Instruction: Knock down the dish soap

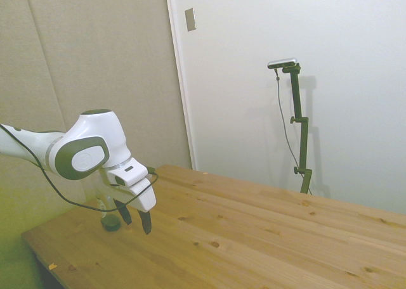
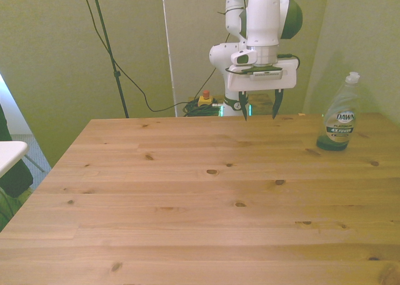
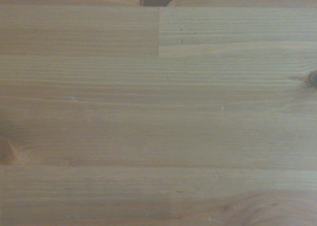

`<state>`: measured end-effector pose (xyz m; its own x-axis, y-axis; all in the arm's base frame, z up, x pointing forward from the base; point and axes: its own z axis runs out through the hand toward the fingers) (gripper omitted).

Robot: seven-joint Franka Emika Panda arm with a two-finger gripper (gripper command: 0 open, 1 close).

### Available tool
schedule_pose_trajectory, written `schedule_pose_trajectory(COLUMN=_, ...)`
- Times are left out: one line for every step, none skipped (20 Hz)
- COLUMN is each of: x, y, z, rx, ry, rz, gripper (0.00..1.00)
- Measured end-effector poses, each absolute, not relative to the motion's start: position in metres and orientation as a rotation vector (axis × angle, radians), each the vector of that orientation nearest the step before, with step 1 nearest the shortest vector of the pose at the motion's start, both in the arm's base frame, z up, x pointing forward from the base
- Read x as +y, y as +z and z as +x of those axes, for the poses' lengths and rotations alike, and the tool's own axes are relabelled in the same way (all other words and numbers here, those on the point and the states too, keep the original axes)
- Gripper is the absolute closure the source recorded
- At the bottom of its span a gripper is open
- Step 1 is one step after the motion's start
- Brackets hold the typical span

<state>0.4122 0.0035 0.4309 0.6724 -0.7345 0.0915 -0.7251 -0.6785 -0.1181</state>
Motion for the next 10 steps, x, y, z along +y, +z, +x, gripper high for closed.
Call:
schedule_pose_trajectory(x=0.003, y=0.431, z=0.412, rx=1.226, ry=-0.203, rz=-2.807, gripper=0.0)
schedule_pose_trajectory(x=0.004, y=0.43, z=0.412, rx=1.225, ry=-0.2, rz=-2.811, gripper=0.0)
schedule_pose_trajectory(x=0.005, y=0.429, z=0.411, rx=1.222, ry=-0.195, rz=-2.815, gripper=0.0)
schedule_pose_trajectory(x=0.007, y=0.427, z=0.409, rx=1.215, ry=-0.19, rz=-2.82, gripper=0.0)
schedule_pose_trajectory(x=0.011, y=0.426, z=0.406, rx=1.206, ry=-0.182, rz=-2.828, gripper=0.0)
schedule_pose_trajectory(x=0.017, y=0.424, z=0.401, rx=1.199, ry=-0.169, rz=-2.838, gripper=0.0)
schedule_pose_trajectory(x=0.022, y=0.424, z=0.396, rx=1.194, ry=-0.167, rz=-2.845, gripper=0.0)
schedule_pose_trajectory(x=0.029, y=0.425, z=0.392, rx=1.192, ry=-0.166, rz=-2.852, gripper=0.0)
schedule_pose_trajectory(x=0.037, y=0.425, z=0.388, rx=1.192, ry=-0.17, rz=-2.856, gripper=0.0)
schedule_pose_trajectory(x=0.044, y=0.427, z=0.385, rx=1.195, ry=-0.18, rz=-2.857, gripper=0.0)
